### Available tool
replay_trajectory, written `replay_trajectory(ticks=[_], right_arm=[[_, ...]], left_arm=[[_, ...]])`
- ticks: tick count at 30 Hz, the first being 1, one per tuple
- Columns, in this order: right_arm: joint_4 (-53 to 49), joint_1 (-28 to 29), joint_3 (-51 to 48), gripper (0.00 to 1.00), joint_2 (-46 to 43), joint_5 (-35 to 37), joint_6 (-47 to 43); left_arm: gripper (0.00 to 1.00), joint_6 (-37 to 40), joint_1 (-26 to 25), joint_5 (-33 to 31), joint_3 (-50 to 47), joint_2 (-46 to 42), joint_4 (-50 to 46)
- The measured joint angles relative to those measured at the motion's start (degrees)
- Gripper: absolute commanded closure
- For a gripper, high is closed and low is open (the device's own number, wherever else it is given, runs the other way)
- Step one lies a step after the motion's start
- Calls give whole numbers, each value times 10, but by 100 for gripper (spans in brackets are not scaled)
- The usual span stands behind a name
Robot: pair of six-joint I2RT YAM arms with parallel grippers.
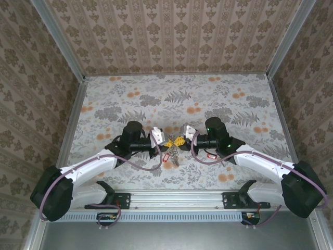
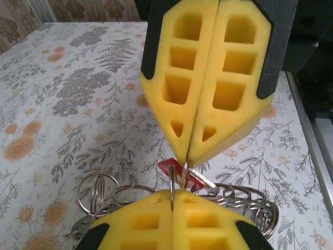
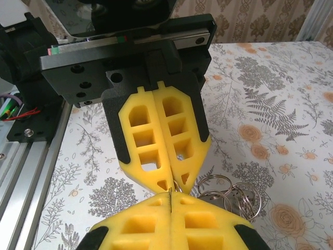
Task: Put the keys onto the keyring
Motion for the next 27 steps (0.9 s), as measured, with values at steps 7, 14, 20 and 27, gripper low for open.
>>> replay_trajectory(ticks=[7, 14, 20, 27], right_arm=[[7, 8, 0, 100, 0, 41, 7], [6, 11, 0, 100, 0, 70, 18], [-3, 14, 3, 100, 0, 91, 37], [-24, 14, 12, 100, 0, 101, 72]], left_arm=[[100, 0, -2, -9, 1, 3, 0], [100, 0, -2, -18, 3, 4, 0], [100, 1, -2, -23, 3, 5, 0], [100, 1, -2, -26, 3, 6, 0]])
